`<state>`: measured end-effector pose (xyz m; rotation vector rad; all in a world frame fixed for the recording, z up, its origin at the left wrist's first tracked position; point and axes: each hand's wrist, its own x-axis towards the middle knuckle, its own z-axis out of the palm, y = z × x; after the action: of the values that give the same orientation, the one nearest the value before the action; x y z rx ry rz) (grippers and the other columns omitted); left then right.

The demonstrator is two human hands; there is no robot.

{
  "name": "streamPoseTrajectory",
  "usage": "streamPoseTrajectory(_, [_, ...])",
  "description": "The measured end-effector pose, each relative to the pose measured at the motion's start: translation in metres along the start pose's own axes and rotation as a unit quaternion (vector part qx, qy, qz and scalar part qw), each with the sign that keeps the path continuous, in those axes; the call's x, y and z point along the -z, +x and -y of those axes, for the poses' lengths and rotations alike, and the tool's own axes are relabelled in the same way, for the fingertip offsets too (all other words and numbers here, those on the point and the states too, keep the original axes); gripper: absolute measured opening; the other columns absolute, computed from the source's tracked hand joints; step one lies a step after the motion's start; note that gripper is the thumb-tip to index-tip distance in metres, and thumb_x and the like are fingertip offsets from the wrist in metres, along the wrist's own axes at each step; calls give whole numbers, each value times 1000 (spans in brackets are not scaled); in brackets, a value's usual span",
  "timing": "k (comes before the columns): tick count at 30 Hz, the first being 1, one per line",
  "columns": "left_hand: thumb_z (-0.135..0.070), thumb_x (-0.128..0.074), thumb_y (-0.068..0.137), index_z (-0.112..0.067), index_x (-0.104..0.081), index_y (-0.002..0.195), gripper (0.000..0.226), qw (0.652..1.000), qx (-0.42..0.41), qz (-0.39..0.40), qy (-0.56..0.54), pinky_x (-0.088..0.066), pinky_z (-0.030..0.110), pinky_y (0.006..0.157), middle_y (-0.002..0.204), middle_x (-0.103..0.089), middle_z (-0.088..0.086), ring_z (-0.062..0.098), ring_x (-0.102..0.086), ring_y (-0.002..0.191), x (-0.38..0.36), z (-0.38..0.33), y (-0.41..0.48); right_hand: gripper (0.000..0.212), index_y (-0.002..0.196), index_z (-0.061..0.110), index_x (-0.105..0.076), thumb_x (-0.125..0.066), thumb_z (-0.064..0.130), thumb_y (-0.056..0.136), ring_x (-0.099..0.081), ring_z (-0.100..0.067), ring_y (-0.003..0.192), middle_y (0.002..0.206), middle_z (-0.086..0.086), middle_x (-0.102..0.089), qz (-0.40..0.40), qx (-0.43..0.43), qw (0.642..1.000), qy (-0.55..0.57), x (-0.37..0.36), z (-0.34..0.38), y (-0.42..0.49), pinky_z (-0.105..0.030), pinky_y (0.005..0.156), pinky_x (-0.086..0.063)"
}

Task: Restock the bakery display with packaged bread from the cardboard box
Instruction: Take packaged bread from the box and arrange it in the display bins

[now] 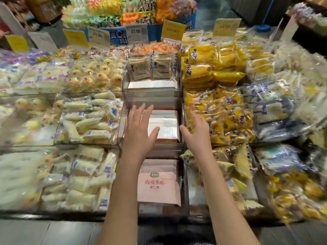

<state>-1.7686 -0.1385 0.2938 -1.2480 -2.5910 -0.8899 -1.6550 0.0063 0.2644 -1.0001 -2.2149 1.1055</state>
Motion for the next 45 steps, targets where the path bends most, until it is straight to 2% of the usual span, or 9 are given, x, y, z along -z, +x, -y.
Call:
streamPoseTrajectory(4, [-22,-63,94,-17,-40,149,60,999,26,19,-42,-12,40,120,157,-33,7,27,-15,150,-6,-6,-37,61,149,19,-37,-62,31,95,-21,-23,145,155,-8,-32,-4,-53,998,16,18,-22,-47,-40,118,-23])
streamPoseTrajectory(12, [-22,-62,96,-17,-40,148,58,987,-16,86,-133,-14,39,121,156,-34,5,26,-17,149,-32,-45,-101,62,152,24,-32,-59,31,96,-15,-22,148,158,-6,-24,-66,-130,989,-23,63,-44,-152,-43,120,-20])
streamPoseTrajectory(19, [-29,-58,98,-16,-35,151,59,955,-116,198,-188,-9,41,123,159,-29,7,26,-11,151,-79,-135,-161,65,154,21,-27,-57,33,97,-17,-25,147,158,-9,-24,-161,-311,935,-60,148,-104,-277,-42,119,-20])
streamPoseTrajectory(23, [-26,-61,95,-12,-39,148,60,921,-224,249,-199,-11,40,121,155,-34,12,31,-19,148,-104,-211,-188,64,153,15,-30,-58,27,97,-21,-26,145,156,-12,-28,-246,-352,902,-54,197,-127,-333,-32,115,-16])
streamPoseTrajectory(30, [-25,-62,95,-10,-42,147,58,852,-366,317,-198,-8,36,120,152,-39,14,33,-22,147,-146,-351,-261,65,152,16,-30,-60,27,96,-23,-28,145,156,-13,-28,-347,-416,840,-5,284,-189,-425,-38,117,-19])
streamPoseTrajectory(32, [-23,-64,93,-8,-45,144,57,827,-405,329,-208,-12,38,120,149,-43,17,35,-26,144,-164,-399,-285,64,153,17,-30,-59,28,96,-23,-27,145,156,-12,-28,-372,-436,820,3,318,-212,-454,-39,118,-20])
streamPoseTrajectory(35, [-26,-62,91,-7,-48,142,56,798,-444,347,-213,-17,42,120,146,-46,18,36,-29,142,-190,-479,-324,63,153,18,-29,-57,30,97,-23,-28,144,156,-12,-28,-407,-453,793,12,375,-249,-497,-40,117,-23])
streamPoseTrajectory(42, [-26,-59,97,-15,-40,148,56,735,-499,399,-229,-12,37,120,154,-38,9,29,-16,149,-226,-649,-427,61,153,24,-27,-54,35,100,-26,-28,143,157,-6,-25,-478,-491,728,18,497,-310,-613,-46,113,-31])
streamPoseTrajectory(45, [-28,-56,99,-19,-35,150,56,694,-530,432,-225,-15,40,121,157,-33,5,25,-12,150,-236,-699,-472,61,154,20,-27,-53,31,101,-28,-26,142,158,-5,-24,-505,-512,694,35,523,-327,-666,-41,112,-29])
